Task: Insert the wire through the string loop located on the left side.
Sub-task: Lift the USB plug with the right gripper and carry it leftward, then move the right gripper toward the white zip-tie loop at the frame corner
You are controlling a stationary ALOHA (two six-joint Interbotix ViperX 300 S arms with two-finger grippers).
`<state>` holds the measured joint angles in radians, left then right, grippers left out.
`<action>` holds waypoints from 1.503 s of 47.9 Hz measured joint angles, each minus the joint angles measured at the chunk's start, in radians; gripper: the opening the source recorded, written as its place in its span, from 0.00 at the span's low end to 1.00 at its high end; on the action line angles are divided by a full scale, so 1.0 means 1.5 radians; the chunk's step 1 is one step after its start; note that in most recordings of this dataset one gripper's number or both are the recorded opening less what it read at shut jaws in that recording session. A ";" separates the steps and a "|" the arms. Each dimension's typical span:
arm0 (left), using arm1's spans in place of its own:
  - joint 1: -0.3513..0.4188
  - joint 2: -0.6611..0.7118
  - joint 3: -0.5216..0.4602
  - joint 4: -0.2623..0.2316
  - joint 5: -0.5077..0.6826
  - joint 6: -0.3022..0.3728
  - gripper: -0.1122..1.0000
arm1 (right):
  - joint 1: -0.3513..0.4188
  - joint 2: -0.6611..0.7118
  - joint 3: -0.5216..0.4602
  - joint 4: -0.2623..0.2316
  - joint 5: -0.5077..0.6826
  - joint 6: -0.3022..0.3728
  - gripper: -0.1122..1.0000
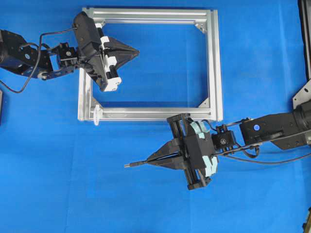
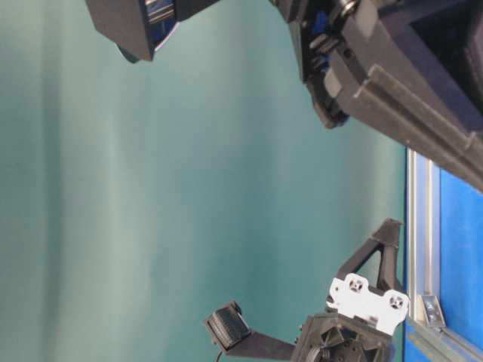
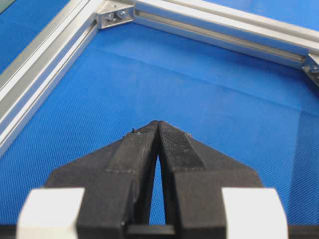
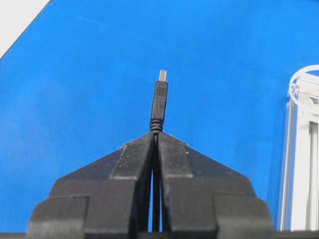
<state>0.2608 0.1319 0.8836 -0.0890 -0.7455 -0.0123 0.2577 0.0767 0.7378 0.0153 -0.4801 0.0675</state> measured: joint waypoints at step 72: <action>-0.001 0.001 0.000 0.000 0.000 0.000 0.10 | -0.101 0.001 0.021 0.000 0.001 0.000 0.10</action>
<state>0.2592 0.1335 0.8836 -0.0890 -0.7455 -0.0123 0.1058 0.0782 0.7701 0.0153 -0.4786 0.0675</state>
